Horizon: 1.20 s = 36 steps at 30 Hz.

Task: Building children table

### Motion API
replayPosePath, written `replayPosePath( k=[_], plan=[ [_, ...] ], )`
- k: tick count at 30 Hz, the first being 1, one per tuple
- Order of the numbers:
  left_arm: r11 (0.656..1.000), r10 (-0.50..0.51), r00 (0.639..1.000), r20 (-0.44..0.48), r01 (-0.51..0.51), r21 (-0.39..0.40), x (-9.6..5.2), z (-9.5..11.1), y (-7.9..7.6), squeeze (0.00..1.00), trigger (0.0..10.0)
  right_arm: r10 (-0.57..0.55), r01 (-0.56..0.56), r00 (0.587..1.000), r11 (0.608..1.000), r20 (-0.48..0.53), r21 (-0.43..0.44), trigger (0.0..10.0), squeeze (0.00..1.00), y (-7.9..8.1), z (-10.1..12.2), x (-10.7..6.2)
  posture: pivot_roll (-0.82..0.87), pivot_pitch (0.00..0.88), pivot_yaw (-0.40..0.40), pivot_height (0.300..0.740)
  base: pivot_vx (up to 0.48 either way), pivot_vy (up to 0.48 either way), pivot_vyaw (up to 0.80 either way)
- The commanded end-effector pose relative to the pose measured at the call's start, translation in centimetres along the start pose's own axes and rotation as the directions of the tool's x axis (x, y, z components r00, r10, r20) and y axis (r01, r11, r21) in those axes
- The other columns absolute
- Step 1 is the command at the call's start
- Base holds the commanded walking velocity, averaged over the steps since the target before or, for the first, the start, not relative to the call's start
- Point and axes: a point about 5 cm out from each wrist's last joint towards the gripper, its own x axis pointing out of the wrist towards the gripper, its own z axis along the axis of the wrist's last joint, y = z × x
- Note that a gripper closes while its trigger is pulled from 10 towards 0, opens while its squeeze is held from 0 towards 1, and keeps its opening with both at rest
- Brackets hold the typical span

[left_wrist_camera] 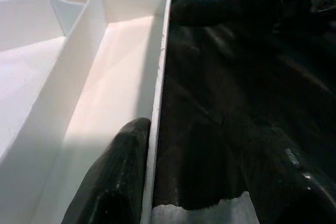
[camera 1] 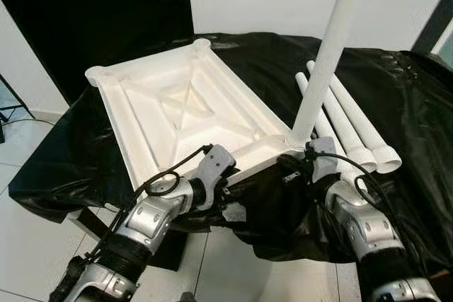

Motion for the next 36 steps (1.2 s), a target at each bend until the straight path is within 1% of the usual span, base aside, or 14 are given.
replayPosePath(
  k=[1,3,5,6,11,17,25,26,29,30,33,34,35,36],
  plan=[
    [0.952,-0.306,0.951,-0.046,0.305,-0.041,1.3,-1.3,-2.9,0.00,10.0,-0.010,0.010,1.000,1.000,-0.017,-0.017,10.0,0.00,0.0,0.1,0.9,0.21,0.000,-0.008,0.740,0.000,0.000,0.00],
    [0.952,-0.305,0.951,-0.044,0.304,-0.025,2.6,-0.8,-3.2,0.00,10.0,-0.015,0.015,1.000,0.999,0.007,-0.045,10.0,0.00,-0.2,1.5,2.3,0.22,0.000,-0.012,0.740,0.000,0.000,0.00],
    [0.952,-0.305,0.951,-0.044,0.304,-0.025,2.6,-0.8,-3.2,0.00,10.0,-0.015,0.015,1.000,0.999,0.007,-0.045,10.0,0.00,-0.2,1.5,2.3,0.22,0.000,-0.012,0.740,0.000,0.000,0.00],
    [0.951,-0.308,0.951,-0.034,0.308,-0.017,3.4,-0.3,-3.6,0.00,10.0,-0.017,0.019,0.999,0.998,0.034,-0.062,10.0,0.00,-0.3,2.6,3.1,0.23,0.000,-0.017,0.740,0.000,0.000,0.00],
    [0.957,-0.291,0.957,-0.002,0.290,-0.017,3.9,0.2,-3.7,0.00,10.0,-0.034,0.039,0.998,0.996,0.059,-0.080,10.0,0.00,-0.6,3.3,3.5,0.23,0.000,-0.017,0.740,0.000,0.000,0.00],
    [0.978,-0.205,0.968,0.143,0.208,-0.005,5.3,2.4,-3.4,0.00,10.0,-0.133,0.139,0.989,0.983,0.058,-0.119,10.0,0.00,-2.1,3.6,4.7,0.22,0.000,-0.010,0.740,0.000,0.000,0.00],
    [0.991,-0.129,0.960,0.248,0.132,0.004,6.7,4.6,-3.2,0.00,10.0,-0.161,0.172,0.983,0.977,0.092,-0.125,10.0,0.00,-2.0,4.5,5.4,0.22,0.000,-0.011,0.740,0.000,0.000,0.00],
    [0.994,-0.102,0.951,0.290,0.110,-0.011,7.0,5.1,-3.2,0.00,10.0,-0.171,0.184,0.980,0.975,0.104,-0.122,10.0,0.00,-2.0,4.6,5.5,0.22,0.000,-0.012,0.740,0.000,0.000,0.00],
    [0.996,-0.062,0.933,0.355,0.083,-0.044,7.2,5.9,-3.2,0.00,10.0,-0.186,0.200,0.975,0.973,0.122,-0.117,10.0,0.00,-2.0,4.6,5.5,0.22,0.000,-0.011,0.740,0.000,0.000,0.00],
    [0.996,-0.062,0.933,0.355,0.083,-0.044,7.2,5.9,-3.2,0.00,10.0,-0.186,0.200,0.975,0.973,0.122,-0.117,10.0,0.00,-2.0,4.6,5.5,0.22,0.000,-0.011,0.740,0.000,0.000,0.00],
    [0.996,0.017,0.897,0.441,0.023,-0.086,7.4,6.9,-3.0,0.00,10.0,-0.178,0.195,0.972,0.974,0.151,-0.110,10.0,0.00,-1.4,4.2,5.3,0.21,0.000,-0.009,0.740,0.000,0.000,0.00],
    [0.996,0.017,0.897,0.441,0.023,-0.086,7.4,6.9,-3.0,0.00,10.0,-0.178,0.195,0.972,0.974,0.151,-0.110,10.0,0.00,-1.4,4.2,5.3,0.21,0.000,-0.009,0.740,0.000,0.000,0.00],
    [0.994,0.048,0.877,0.478,0.005,-0.109,7.2,7.4,-2.7,0.00,10.0,-0.164,0.184,0.972,0.977,0.171,-0.111,10.0,0.00,-1.0,4.1,5.0,0.21,0.000,-0.009,0.740,0.000,0.000,0.00],
    [0.994,0.048,0.877,0.478,0.005,-0.109,7.2,7.4,-2.7,0.00,10.0,-0.164,0.184,0.972,0.977,0.171,-0.111,10.0,0.00,-1.0,4.1,5.0,0.21,0.000,-0.009,0.740,0.000,0.000,0.00]
  ],
)
